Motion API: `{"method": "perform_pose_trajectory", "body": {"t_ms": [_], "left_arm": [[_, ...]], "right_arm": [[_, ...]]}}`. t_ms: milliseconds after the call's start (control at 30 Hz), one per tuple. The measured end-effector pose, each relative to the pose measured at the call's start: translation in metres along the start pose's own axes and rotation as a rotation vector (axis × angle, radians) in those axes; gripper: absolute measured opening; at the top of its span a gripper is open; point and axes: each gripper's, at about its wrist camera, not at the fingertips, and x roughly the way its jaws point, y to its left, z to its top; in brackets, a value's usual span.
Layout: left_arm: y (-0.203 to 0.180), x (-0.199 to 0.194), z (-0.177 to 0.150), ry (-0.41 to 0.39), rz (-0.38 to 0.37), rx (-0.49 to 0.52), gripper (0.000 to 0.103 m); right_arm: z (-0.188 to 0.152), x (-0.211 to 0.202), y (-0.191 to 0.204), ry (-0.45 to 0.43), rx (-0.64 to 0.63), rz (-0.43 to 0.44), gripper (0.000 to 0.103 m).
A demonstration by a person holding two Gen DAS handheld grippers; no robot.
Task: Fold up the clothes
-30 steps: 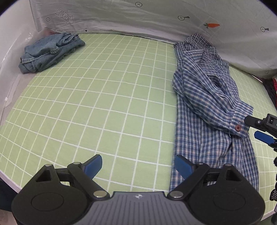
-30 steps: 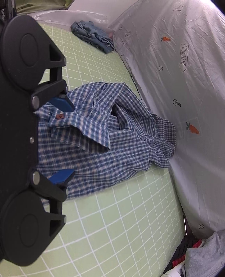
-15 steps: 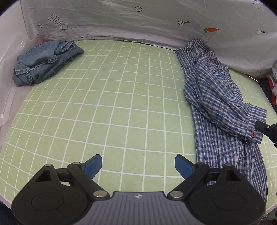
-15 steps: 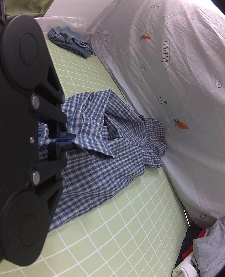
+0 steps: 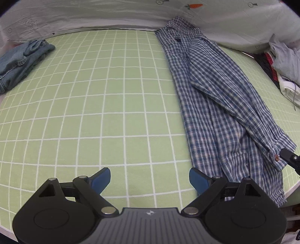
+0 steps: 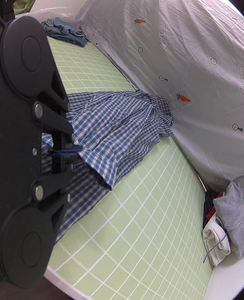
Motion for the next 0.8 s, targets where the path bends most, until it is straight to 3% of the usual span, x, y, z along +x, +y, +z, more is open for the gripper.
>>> {"method": "perform_pose_trajectory", "body": {"t_ms": [400,467,533,600,733,800], "left_arm": [[-0.028,-0.001,-0.034,0.042,-0.008,0.099,0.091],[-0.034,-0.001,-0.033,0.040,-0.007,0.094,0.091],[-0.040,-0.001,-0.033,0.038,-0.006,0.090,0.091],[-0.046,-0.001,-0.032,0.036,-0.005,0.086,0.091],[-0.058,0.000,-0.030,0.033,-0.003,0.077,0.091],[-0.064,0.001,-0.030,0.037,-0.001,0.072,0.091]], "right_arm": [[-0.033,-0.011,-0.020,0.097,-0.033,-0.008,0.003],[-0.030,-0.013,-0.021,0.105,-0.019,0.003,0.010],[-0.025,-0.018,-0.018,0.095,-0.054,-0.005,0.028],[-0.019,-0.023,-0.013,0.071,-0.099,-0.014,0.039],[-0.007,-0.027,-0.009,0.039,-0.192,-0.042,0.052],[-0.001,-0.026,-0.009,0.032,-0.240,-0.061,0.074]]}}
